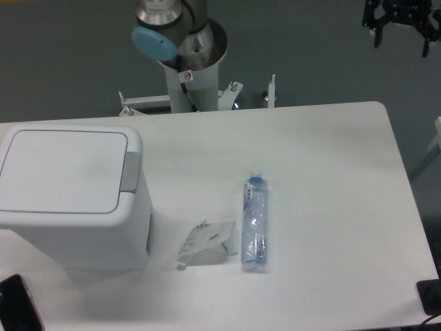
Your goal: Open the trash can
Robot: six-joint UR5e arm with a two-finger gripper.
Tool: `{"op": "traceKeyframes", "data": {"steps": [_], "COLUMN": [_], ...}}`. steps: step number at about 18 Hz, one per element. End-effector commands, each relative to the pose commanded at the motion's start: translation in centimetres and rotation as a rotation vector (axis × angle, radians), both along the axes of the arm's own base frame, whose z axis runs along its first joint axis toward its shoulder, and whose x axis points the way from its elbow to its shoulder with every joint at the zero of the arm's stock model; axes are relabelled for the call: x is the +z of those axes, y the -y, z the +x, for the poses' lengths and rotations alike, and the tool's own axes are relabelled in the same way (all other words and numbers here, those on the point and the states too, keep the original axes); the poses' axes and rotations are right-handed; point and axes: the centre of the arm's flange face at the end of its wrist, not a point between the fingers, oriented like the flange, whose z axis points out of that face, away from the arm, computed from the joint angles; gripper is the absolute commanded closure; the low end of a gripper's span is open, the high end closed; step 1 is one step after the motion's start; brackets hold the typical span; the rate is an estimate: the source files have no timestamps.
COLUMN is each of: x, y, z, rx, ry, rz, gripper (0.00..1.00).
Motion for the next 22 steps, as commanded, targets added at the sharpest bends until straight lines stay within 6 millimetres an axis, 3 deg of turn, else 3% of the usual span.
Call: {"op": "traceKeyframes", "data": {"steps": [9,11,15,16,18,22], "x": [-0.1,-0.1,-0.1,0.3,0.0,-0.6], "y": [-0.9,-1.4,-7.7,-15.7,-19.5,-24.6], "z": [0.3,0.8,3.3,7.6,10.2,12.6], "rx": [0.044,0.149,0.275,0.46,0.532,0.635], "ry": [0.013,0.031,0.079,0.139,0.187,0.252], "rz": [0.078,0.119,0.2,0.293,0.322,0.357], "gripper": [0.0,0.0,0.0,0.0,0.0,0.0]}}
